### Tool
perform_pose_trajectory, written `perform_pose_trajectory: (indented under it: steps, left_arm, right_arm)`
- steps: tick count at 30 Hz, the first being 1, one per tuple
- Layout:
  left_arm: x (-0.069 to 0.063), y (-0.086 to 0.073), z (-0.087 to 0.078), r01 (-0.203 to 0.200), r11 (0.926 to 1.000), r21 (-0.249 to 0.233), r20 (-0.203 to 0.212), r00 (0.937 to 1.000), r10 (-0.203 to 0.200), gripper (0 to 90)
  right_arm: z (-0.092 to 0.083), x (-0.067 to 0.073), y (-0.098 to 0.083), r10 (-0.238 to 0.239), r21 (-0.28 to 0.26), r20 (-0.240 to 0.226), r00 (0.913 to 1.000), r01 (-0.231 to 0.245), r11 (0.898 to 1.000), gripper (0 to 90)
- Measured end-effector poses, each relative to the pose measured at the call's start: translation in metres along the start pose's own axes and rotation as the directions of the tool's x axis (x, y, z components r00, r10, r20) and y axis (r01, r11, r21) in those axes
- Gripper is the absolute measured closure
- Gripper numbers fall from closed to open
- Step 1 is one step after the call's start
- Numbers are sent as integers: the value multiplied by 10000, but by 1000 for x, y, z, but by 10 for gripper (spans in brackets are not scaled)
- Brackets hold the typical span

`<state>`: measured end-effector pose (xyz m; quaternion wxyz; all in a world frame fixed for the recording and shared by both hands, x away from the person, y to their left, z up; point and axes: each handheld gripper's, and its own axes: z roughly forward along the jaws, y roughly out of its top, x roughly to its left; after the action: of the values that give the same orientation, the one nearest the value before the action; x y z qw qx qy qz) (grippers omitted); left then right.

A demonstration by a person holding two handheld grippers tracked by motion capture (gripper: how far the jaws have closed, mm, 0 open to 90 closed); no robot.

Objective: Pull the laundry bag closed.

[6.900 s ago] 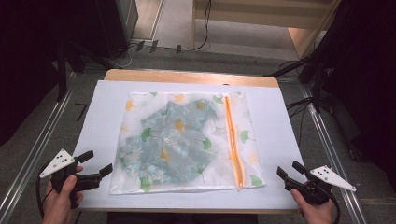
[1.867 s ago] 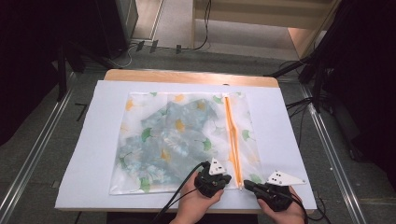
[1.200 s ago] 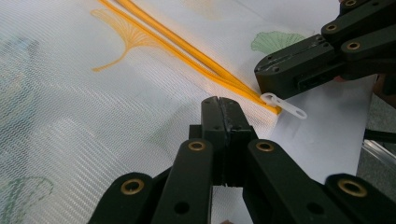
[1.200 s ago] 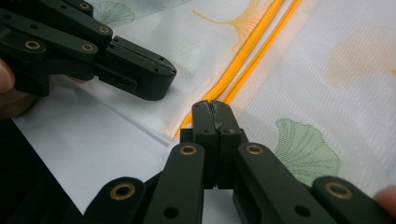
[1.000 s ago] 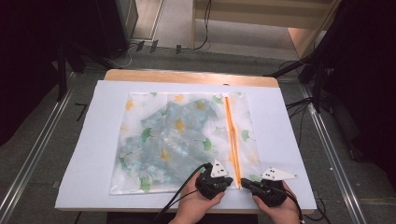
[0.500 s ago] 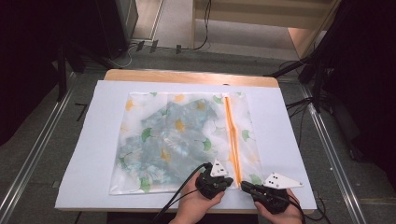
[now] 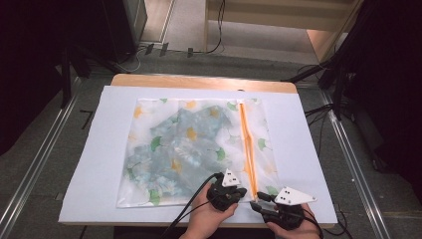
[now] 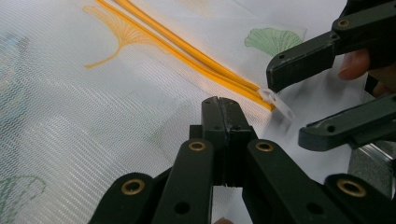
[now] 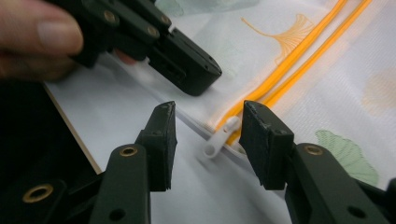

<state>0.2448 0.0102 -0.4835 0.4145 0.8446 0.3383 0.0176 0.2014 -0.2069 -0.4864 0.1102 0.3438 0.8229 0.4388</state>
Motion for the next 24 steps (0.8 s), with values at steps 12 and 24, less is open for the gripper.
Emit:
perform_pose_trajectory:
  steps: [12, 24]
  left_arm:
    - [1, 0, 0, 1, 10000, 71, 46, 10000, -1, 900]
    - [0, 0, 0, -25, 10000, 35, 92, 10000, 25, 900]
  right_arm:
    - [-3, -6, -3, -141, 255, 556, 9984, 127, 9996, 753]
    - [-9, -9, 1, 286, 129, 177, 9994, -289, 9995, 868]
